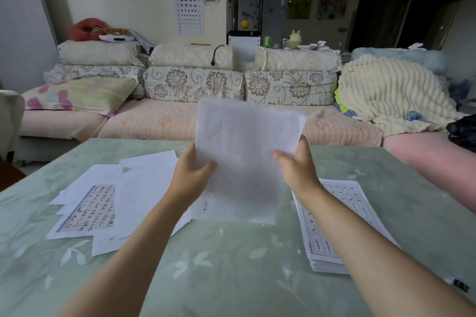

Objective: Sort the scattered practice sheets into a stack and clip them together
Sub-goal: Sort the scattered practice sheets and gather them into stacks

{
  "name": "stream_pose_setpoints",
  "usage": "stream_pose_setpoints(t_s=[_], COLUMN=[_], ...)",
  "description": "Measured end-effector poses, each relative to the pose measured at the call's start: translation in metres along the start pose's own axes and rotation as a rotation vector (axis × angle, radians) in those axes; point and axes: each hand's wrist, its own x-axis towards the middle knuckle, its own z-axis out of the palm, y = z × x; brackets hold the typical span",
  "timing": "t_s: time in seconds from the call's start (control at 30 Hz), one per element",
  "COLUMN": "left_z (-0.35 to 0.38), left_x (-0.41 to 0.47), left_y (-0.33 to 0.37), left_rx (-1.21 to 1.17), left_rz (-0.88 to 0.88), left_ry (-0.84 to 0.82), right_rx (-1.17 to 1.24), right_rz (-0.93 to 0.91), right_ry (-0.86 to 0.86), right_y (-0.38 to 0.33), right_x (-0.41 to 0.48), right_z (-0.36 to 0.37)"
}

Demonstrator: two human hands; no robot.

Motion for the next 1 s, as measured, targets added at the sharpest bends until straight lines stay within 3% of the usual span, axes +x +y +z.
stream_pose_setpoints(t_s=[0.13,0.4,0.53,0.67,0.83,1.0], left_z=[0.015,0.029,0.033,0.03,0.056,0.133], left_x=[-0.012,-0.023,-0.022,-0.012,-0.005,-0.013], left_y=[-0.017,-0.028,-0.021,-0.012,-0.002,-0.006], left_rx=[0.025,0.082,0.163,0.329,0.142,0.225], left_rz=[-0.074,-0.155,-0.1,-0.092,-0.297,-0.46], left_ry=[0.125,0.174,0.183,0.058,-0.14,-0.316], right_rx=[-0.143,-0.326,-0.299,-0.287,-0.321,-0.427], right_rz=[0.204,0.198,0.127,0.119,0.282,0.452], right_ry=[-0.116,-0.198,-0.119,-0.147,-0.147,-0.102], right_y=[0.03,0.042,0.037,0.029,0.029,0.055], right_x=[-0.009,-0.02,-0.017,-0.011,0.003,-0.002], right_z=[-0.002,-0.001,-0.002,-0.016,-0.063,-0.13])
